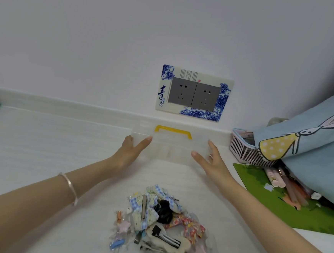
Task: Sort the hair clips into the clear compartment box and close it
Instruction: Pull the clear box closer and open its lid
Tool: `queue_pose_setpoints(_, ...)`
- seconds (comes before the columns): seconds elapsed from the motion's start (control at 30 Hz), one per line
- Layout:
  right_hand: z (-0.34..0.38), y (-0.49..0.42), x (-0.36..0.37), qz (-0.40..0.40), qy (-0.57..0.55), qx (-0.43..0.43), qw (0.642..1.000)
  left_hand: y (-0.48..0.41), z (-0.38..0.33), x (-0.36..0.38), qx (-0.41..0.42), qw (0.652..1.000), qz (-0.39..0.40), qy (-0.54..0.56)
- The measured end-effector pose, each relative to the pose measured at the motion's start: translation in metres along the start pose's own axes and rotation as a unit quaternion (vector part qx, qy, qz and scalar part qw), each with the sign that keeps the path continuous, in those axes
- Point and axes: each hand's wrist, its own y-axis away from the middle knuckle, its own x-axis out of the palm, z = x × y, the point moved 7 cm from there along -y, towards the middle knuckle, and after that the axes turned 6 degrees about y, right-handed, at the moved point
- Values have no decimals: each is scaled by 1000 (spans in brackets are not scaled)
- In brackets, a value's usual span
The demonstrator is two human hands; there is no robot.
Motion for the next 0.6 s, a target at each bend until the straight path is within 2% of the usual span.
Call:
queue_pose_setpoints(0.1, 3, 34, 1, 7, 5, -10, 1000, 33, 4, -5, -1, 1000, 14, 2)
queue_pose_setpoints(0.2, 5, 63, -4, 7, 18, -29, 999, 62, 9, -12, 31, 999, 8, 10)
queue_pose_setpoints(0.3, 7, 77, -12, -11, 108, -64, 992, 66, 12, -26, 83, 994, -14, -68)
queue_pose_setpoints(0.43, 27, 71, -17, -44, 289, -181, 939, 48, 7, -40, 116, 986, 20, -114)
queue_pose_setpoints(0.53, 43, 61, -7, -22, 361, -260, 895, 37, 9, -30, 122, 979, 86, -139)
queue_pose_setpoints(0.6, 48, 57, -2, -27, 398, -296, 868, 33, 8, -24, 141, 976, 94, -139)
